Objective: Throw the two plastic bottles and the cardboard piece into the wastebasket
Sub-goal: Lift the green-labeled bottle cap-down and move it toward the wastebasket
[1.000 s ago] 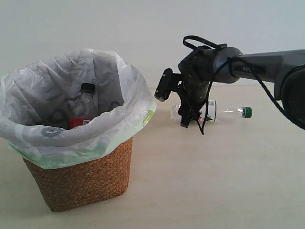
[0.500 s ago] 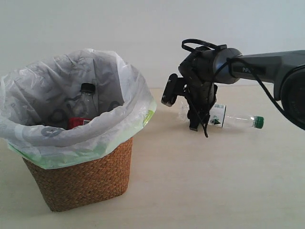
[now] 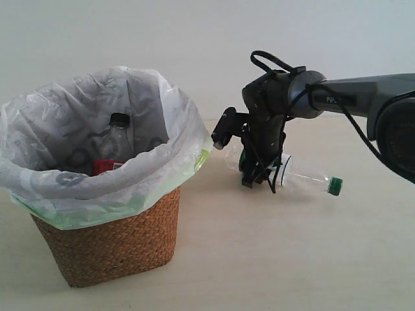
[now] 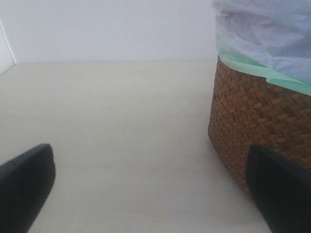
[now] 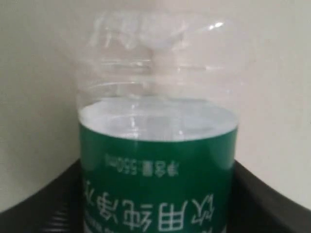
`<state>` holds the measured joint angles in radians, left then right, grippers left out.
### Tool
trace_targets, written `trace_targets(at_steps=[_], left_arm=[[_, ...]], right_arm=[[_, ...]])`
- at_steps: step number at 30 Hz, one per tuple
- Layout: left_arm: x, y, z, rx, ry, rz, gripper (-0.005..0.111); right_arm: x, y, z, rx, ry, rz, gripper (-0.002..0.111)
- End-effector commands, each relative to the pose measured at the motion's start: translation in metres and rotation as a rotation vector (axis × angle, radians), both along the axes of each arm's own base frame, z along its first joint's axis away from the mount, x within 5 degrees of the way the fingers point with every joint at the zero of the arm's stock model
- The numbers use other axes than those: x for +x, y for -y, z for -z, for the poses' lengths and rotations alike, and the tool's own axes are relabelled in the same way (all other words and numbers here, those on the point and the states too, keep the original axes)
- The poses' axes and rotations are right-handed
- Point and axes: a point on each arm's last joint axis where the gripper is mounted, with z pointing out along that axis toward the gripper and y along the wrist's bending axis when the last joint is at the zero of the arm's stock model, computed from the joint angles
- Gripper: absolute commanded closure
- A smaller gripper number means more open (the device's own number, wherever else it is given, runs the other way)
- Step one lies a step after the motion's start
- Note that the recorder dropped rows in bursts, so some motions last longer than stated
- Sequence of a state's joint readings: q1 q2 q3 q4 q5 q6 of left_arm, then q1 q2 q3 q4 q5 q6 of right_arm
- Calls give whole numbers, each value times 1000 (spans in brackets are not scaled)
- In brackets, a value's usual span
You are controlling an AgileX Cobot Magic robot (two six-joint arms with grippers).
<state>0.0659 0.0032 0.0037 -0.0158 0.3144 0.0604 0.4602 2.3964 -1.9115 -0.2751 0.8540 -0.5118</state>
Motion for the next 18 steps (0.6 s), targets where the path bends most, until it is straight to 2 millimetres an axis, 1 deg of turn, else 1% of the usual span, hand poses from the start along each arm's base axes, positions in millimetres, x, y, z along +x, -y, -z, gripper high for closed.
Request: trace_targets(at_steps=[1,2,3,5,6,7,8,9,10,11,12,13,17,18], left_arm=[[0,0,-2,-10,15,5,-1],[0,0,-2,-10,15,5,-1],[0,0,-2,-10,15,5,-1],[0,0,-2,-10,15,5,-1],[0,0,-2,-10,15,5,-1],[0,0,-2,-10,15,5,-1],[0,0,-2,-10,15,5,-1],[0,0,-2,-10,15,5,-1],[0,0,-2,-10,15,5,-1],[0,0,-2,-10,15,5,-1],[0,0,-2,-10,15,5,-1],[0,0,-2,-10,15,5,-1],[0,0,-2,-10,15,5,-1],[0,0,-2,-10,15,5,-1]], right_arm=[[-3,0,25,40,-58,105,98],[0,1,15,60,-8,166,107],[2,3,7,65,30,200,107],[8,10,-34,163,159,333,107],[8,15,-55,206,198,374,107],[9,24,-80,253,242,408,107],[7,30,-98,280,271,422,107],[3,36,-123,309,313,427,107],[-1,37,-142,332,343,424,107],[-10,42,-171,366,394,421,108],[-14,44,-185,387,419,417,108],[-23,45,-205,449,444,423,108],[-42,44,-248,675,473,478,108],[-45,43,-252,710,468,476,108]])
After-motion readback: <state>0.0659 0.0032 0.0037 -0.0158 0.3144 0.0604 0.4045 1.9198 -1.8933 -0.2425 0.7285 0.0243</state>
